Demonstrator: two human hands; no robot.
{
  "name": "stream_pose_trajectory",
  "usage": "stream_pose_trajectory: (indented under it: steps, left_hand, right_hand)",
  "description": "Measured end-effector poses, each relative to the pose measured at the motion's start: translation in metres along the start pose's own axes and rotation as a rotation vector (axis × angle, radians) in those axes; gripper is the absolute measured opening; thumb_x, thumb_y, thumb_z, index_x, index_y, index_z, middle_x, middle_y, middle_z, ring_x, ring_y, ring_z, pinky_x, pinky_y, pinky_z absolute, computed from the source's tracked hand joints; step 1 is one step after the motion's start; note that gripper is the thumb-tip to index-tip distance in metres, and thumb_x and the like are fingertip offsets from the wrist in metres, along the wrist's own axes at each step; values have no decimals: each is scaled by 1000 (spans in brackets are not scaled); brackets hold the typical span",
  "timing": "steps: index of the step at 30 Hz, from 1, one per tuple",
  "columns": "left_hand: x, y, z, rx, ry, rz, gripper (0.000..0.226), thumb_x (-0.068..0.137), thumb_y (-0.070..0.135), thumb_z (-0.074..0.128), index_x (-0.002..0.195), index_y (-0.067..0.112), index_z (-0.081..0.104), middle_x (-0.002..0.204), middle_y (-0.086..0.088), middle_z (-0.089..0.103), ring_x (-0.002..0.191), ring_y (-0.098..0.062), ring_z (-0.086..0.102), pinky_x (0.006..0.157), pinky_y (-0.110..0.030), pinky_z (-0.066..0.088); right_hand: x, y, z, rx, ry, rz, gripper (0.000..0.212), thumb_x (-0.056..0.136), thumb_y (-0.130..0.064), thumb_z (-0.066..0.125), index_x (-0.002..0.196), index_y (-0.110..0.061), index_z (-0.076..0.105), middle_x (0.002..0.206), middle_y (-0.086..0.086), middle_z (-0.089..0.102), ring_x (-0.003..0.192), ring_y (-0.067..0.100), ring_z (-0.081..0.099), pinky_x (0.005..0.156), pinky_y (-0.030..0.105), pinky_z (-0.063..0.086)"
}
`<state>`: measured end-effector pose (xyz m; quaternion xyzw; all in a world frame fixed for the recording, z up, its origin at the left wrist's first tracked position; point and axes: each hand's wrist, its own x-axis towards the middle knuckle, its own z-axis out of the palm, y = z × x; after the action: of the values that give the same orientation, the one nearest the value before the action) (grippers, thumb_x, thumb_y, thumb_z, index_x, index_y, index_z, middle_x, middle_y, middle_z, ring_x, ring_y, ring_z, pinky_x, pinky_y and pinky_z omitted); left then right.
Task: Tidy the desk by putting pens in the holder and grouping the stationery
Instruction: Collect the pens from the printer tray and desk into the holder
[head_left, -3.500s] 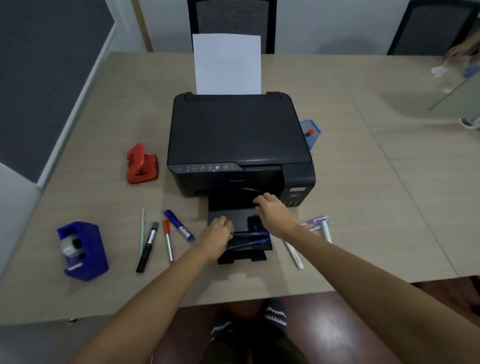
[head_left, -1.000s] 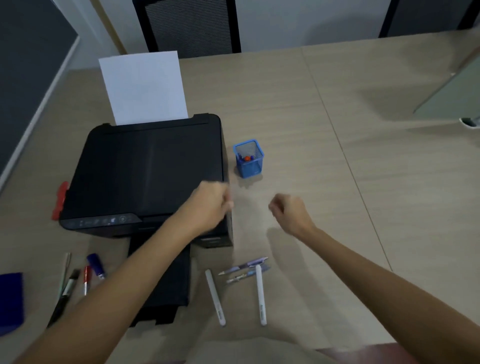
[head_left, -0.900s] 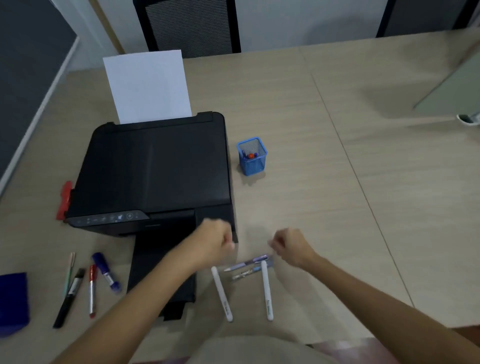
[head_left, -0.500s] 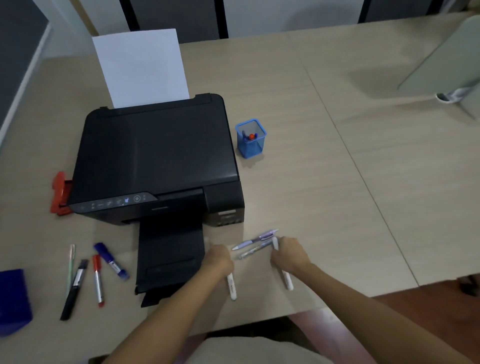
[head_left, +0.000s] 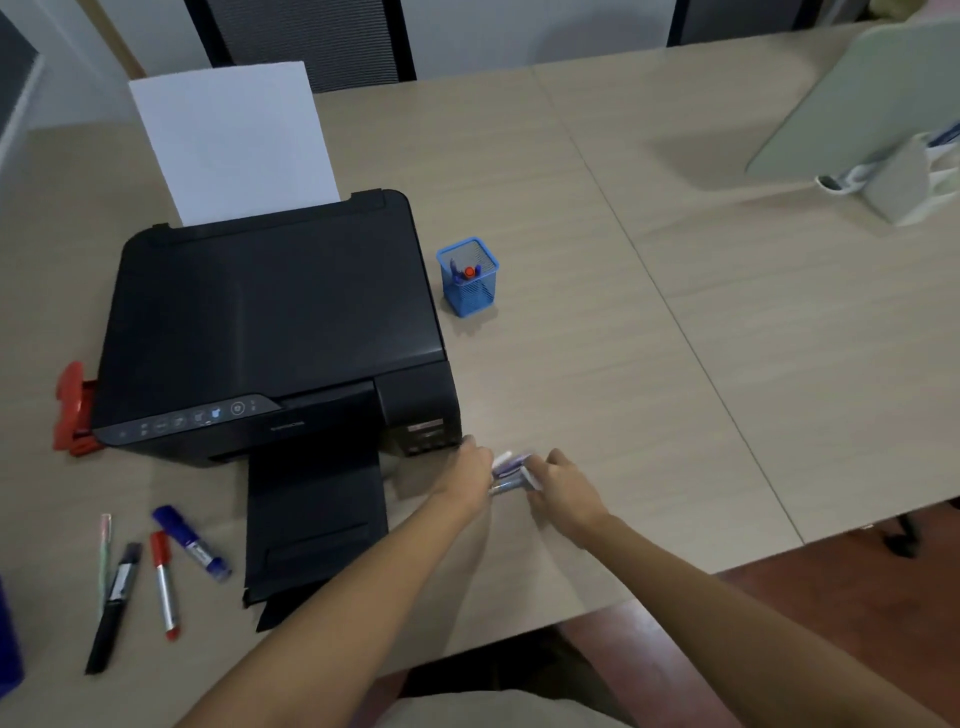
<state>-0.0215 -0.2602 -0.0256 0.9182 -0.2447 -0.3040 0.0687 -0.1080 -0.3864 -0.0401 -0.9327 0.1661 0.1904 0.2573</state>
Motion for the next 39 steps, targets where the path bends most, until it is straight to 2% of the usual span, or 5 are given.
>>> stream_pose_trajectory:
  steps: [8,15,24,28,39]
  left_hand:
    - [18,22,6,197,-32,43,28,92,12,56,120,6,56,125,-16,54,114,-35,58,92,-42,48]
    - [27,43,-33,18,47,-17,20,96,8,45,112,-2,54,116,-25,63,106,-40,62,83,-41,48]
    - [62,66,-184,-694,707,-74,19,92,13,50,82,0,57,76,-13,61,68,-23,53,51,-25,36]
    - [100,51,-232,-888,940,-117,11,91,13,57,89,2,59,85,-10,66,74,-20,60,64,-28,46]
    - [193,23,-225,-906,725,-244,9,88,6,62,86,7,53,77,-3,55,73,-18,51,57,-24,40]
  right_hand:
    - [14,37,-26,-108,-122,-85,29,92,-18,51,112,3,53,116,25,49,100,41,58,84,43,46]
    - [36,74,-132,-41,-77,-113,15,91,-22,56,87,-8,60,79,11,65,79,30,59,64,26,31]
    - [124,12,-275,-71,285,-213,23,92,-21,55,91,2,60,85,23,66,79,38,60,61,31,34]
    - [164,-38,-286,-209,286,-221,25,95,-19,51,105,2,60,108,25,65,99,39,60,69,35,40]
    - [240,-92,-259,-204,106,-267,10,88,-12,61,88,-3,60,101,22,66,97,34,62,70,34,45]
